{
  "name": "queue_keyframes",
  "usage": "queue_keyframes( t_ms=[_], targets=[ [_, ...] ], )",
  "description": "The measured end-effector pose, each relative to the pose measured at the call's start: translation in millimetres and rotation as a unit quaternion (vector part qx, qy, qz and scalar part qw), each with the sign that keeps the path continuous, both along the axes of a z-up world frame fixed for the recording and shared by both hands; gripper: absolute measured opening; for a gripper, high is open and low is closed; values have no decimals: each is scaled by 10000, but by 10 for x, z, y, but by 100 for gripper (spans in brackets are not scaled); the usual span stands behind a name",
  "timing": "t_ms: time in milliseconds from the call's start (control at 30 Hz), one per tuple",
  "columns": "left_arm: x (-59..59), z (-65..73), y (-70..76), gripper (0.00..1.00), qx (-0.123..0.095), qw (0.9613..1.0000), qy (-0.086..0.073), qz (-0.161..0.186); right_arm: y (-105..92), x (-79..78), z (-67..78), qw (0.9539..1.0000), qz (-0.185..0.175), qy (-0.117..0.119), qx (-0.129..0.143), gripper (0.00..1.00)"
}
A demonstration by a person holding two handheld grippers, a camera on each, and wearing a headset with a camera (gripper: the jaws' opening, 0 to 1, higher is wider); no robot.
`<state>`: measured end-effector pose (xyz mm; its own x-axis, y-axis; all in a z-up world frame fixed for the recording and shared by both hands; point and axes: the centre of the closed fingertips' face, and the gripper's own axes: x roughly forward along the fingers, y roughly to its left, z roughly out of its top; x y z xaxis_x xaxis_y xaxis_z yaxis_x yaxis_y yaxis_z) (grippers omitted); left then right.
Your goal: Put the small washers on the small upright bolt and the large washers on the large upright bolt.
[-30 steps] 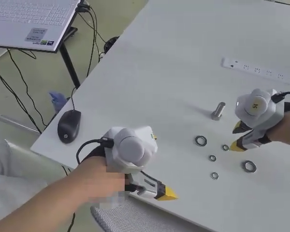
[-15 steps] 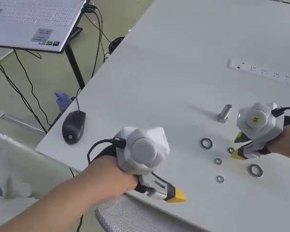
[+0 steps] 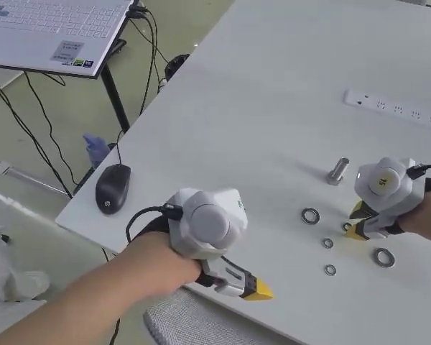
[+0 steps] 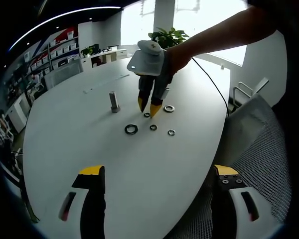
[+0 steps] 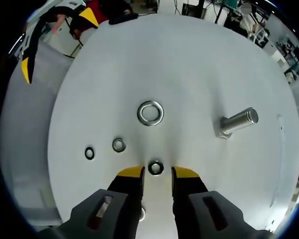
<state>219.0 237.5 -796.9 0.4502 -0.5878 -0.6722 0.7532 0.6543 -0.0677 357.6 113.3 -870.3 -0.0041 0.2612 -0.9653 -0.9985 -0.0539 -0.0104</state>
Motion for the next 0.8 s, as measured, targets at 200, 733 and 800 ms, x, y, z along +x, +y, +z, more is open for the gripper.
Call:
queue_keyframes(
  t_ms=[200,733,800],
  targets=[
    [-35,-10,10,88,-34,10000,18,64,4,-11,-8,10000,9,-45,-63,16],
    [-84,-12,69,85,1,9999,53,111,13,-26,-9,9971,638,-151,-393,16],
    [-95,-19,64,85,0,9999,75,109,9,-21,-8,9970,672,-109,-375,16]
  ],
)
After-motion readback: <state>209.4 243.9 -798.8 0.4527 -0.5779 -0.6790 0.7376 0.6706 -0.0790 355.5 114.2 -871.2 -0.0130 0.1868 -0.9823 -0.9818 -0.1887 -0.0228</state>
